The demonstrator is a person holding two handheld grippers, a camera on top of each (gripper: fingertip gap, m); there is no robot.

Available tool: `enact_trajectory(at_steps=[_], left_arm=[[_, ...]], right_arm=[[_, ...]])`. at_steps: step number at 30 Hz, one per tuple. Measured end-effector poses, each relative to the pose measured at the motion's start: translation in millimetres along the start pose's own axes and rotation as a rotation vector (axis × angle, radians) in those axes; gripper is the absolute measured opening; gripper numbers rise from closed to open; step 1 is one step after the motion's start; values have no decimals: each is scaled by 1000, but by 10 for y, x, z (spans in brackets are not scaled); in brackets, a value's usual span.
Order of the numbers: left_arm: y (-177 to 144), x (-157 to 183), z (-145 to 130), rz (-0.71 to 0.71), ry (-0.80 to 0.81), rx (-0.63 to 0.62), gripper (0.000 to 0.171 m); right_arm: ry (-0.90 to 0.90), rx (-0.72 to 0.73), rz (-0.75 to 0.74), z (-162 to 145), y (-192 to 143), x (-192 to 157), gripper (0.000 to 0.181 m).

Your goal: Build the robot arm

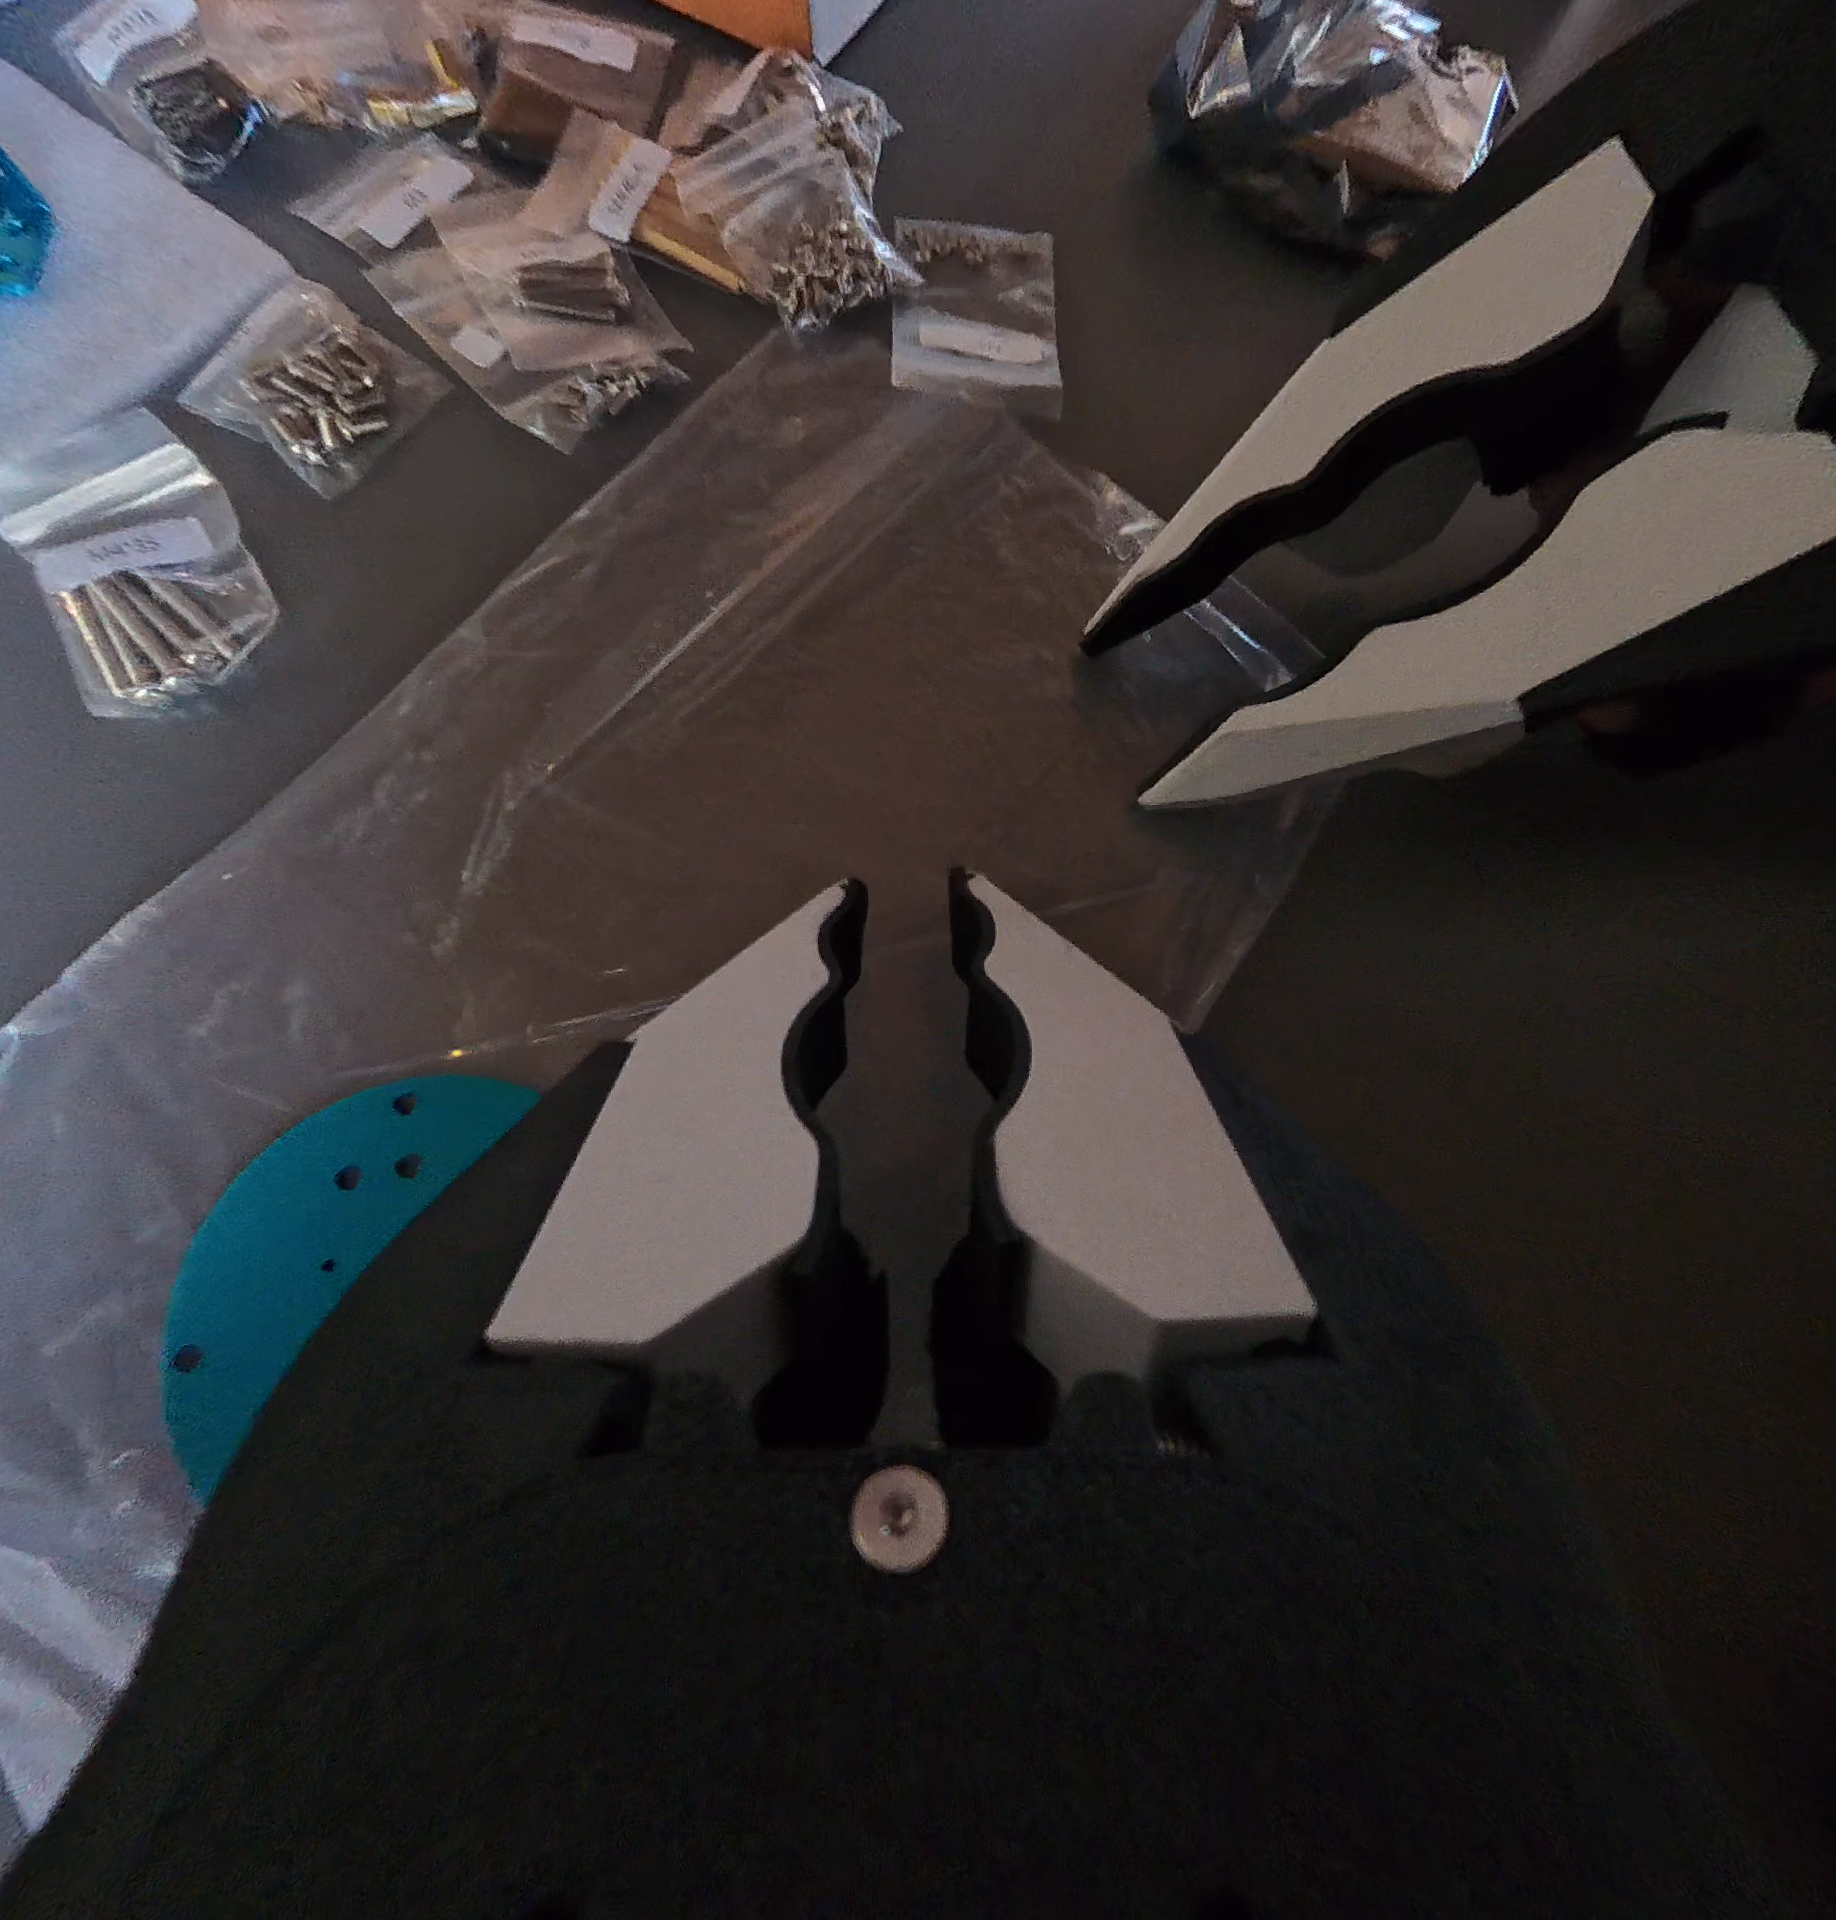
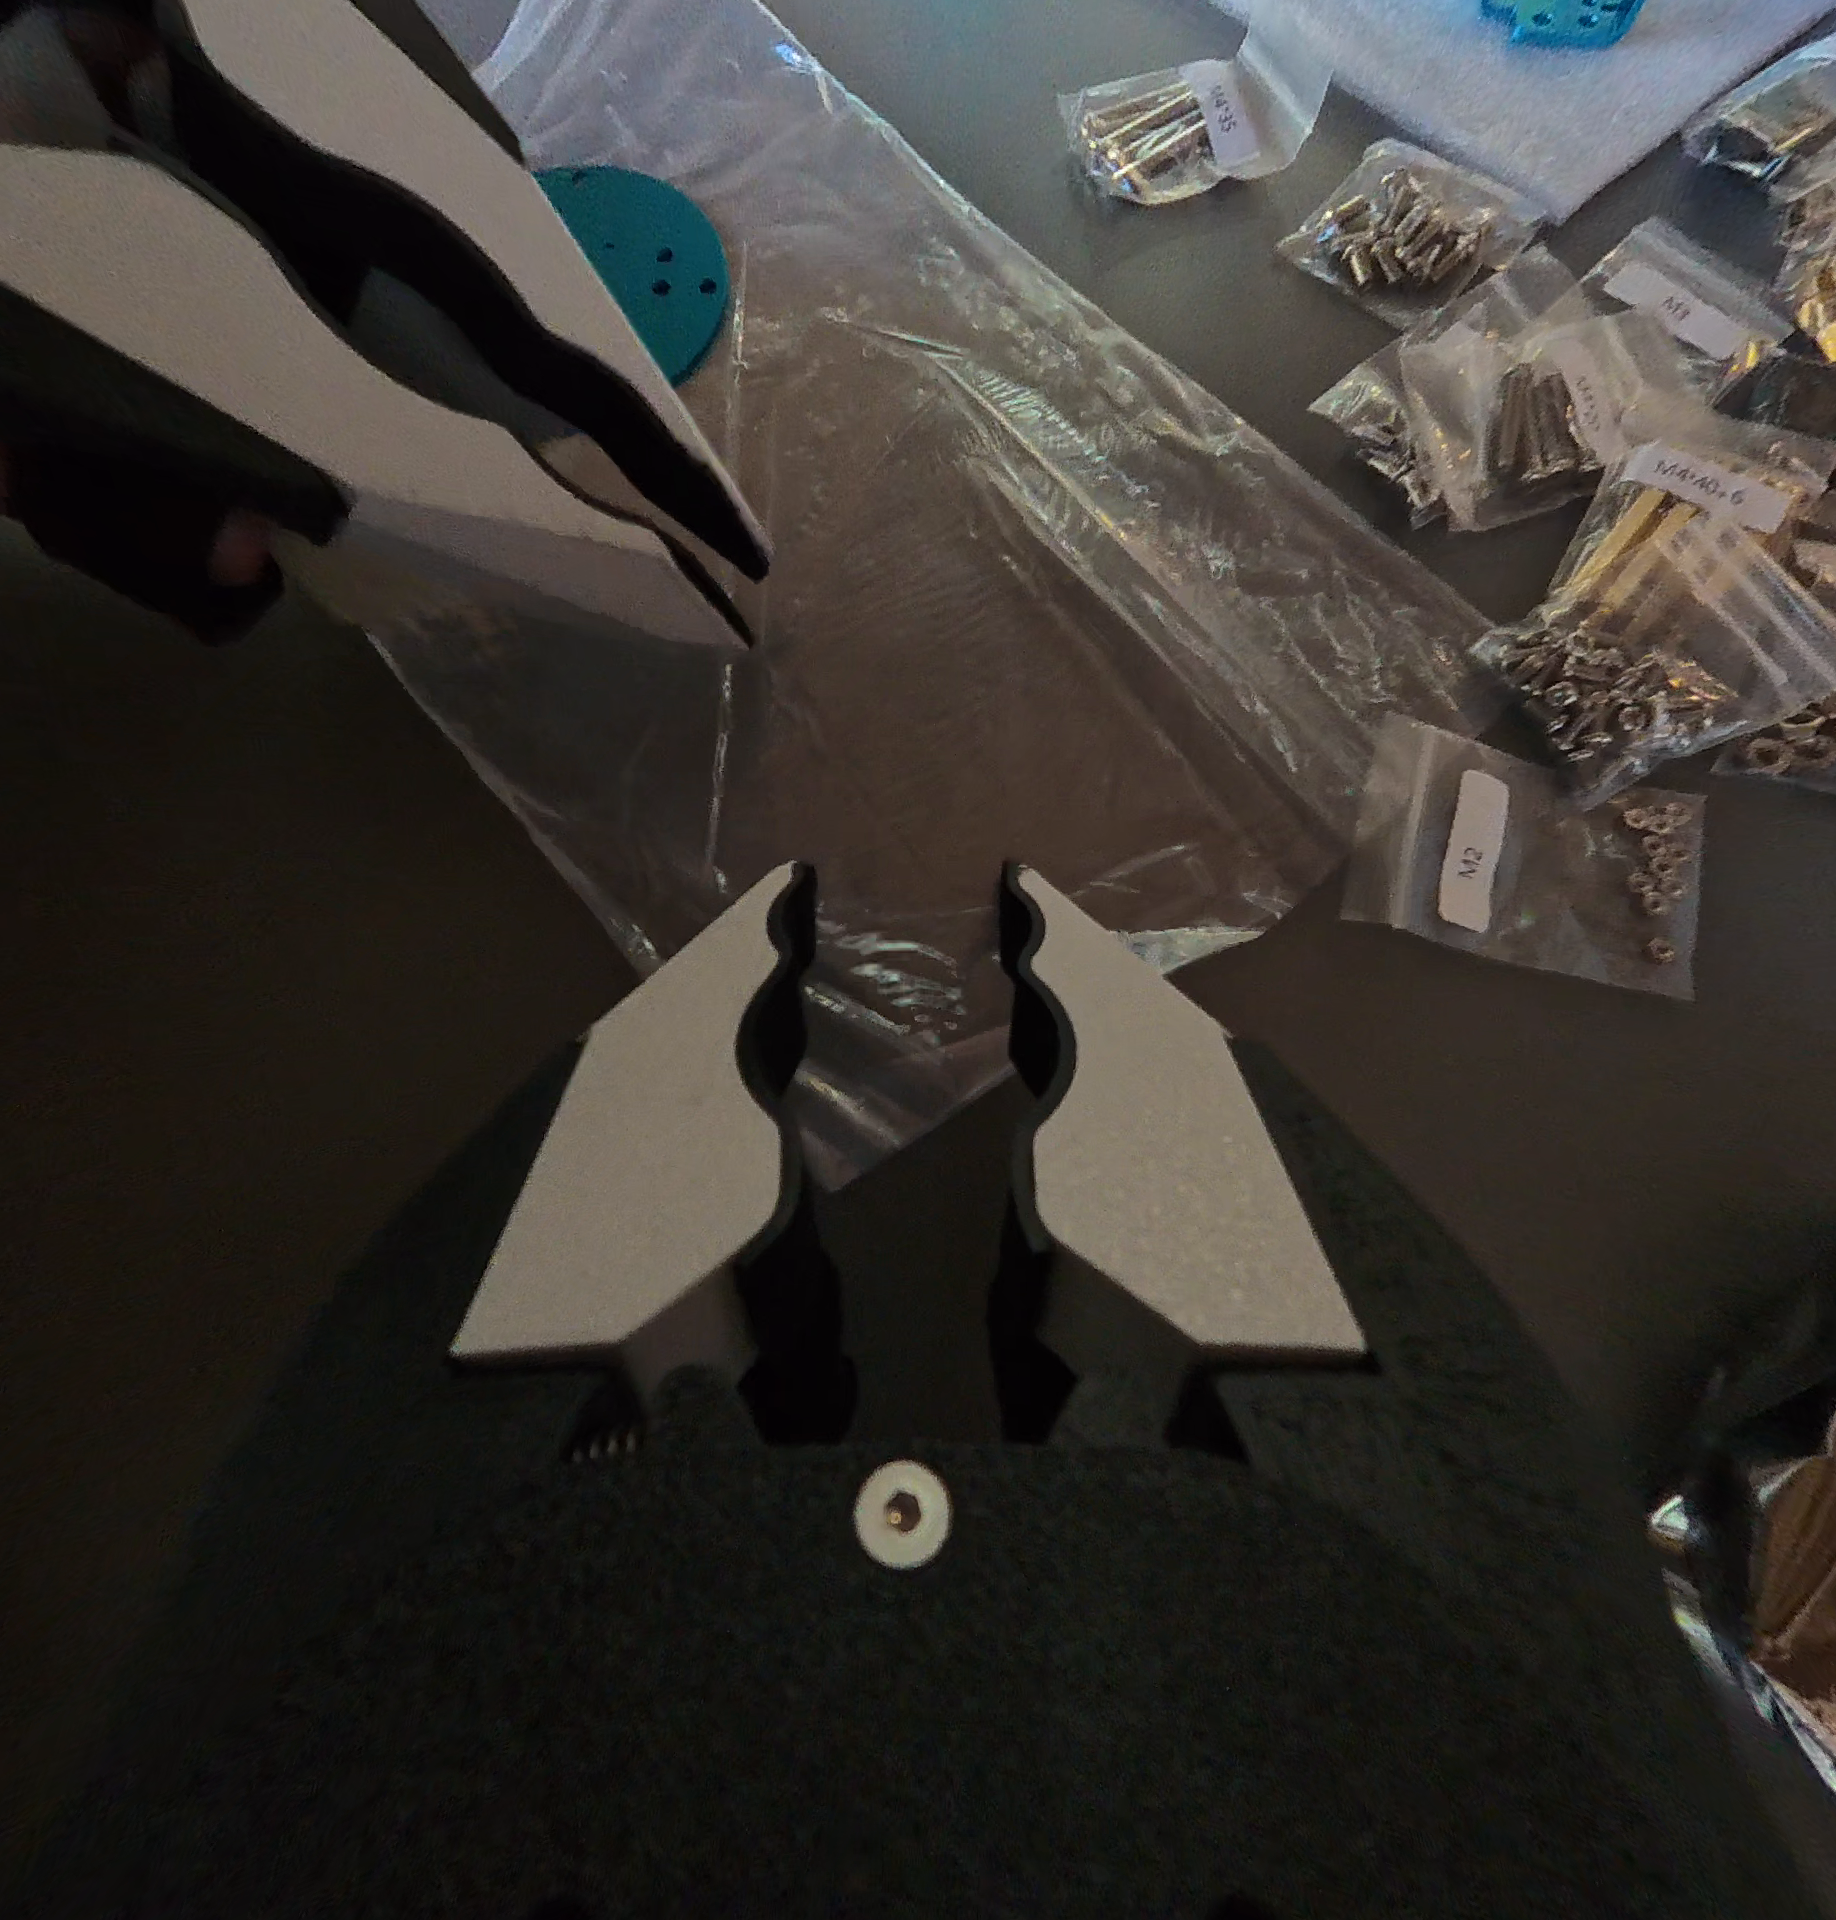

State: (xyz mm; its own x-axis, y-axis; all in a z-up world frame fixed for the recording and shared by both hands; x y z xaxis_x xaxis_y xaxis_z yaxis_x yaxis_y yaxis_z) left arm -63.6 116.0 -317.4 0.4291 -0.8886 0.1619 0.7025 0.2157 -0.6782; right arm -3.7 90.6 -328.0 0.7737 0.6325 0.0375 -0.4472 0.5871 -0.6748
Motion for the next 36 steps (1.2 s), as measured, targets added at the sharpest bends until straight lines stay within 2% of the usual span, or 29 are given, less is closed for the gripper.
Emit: enact_trajectory(at_steps=[5, 7, 9, 12, 14, 16, 20, 25, 28, 31, 36], left_arm=[[9, 144, -71, -14, -9, -10, 17], [3, 212, -11, -40, -12, -1, 17], [-17, 282, 170, -86, -6, 13, 19], [18, 281, 626, -136, -5, 68, 21], [169, 169, 910, -136, -45, 87, 22], [409, 44, 1058, -138, -134, 48, 27], [853, -72, 1117, -144, -260, -43, 33], [1171, -145, 1107, -88, -332, -87, 29], [1233, -201, 1132, -92, -386, -86, 11], [1270, -193, 1140, -132, -391, -78, 1], [1167, -61, 1154, -194, -315, -25, 0]], right_arm=[[-10, 8, 48, -25, -36, -51, 31], [-3, 6, 66, -33, -57, -67, 33], [-1, 29, 49, -14, -114, -54, 42], [31, 148, -5, 71, -322, 46, 41], [63, 235, -59, 98, -511, 174, 37], [100, 298, -114, 63, -686, 306, 33], [181, 355, -143, -51, -875, 439, 33], [167, 372, -148, -42, -922, 418, 32], [146, 361, -140, -42, -901, 370, 32], [148, 356, -131, -45, -895, 356, 32], [171, 380, -125, -32, -937, 374, 29]])
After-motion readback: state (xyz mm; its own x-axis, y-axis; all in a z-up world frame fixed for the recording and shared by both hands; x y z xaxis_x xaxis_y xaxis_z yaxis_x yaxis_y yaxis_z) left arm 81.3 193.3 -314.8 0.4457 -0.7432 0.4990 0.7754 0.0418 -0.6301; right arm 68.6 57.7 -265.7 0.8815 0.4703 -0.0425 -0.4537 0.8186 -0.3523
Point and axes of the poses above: each gripper's, where its closed fingertips meet, y out along the fingers, z out of its top, x = y × z across the jaws, the point moved 1 cm from there along -y, back along the fingers, and after that the axes turned 7 degrees about -y, right-handed, at the moved point
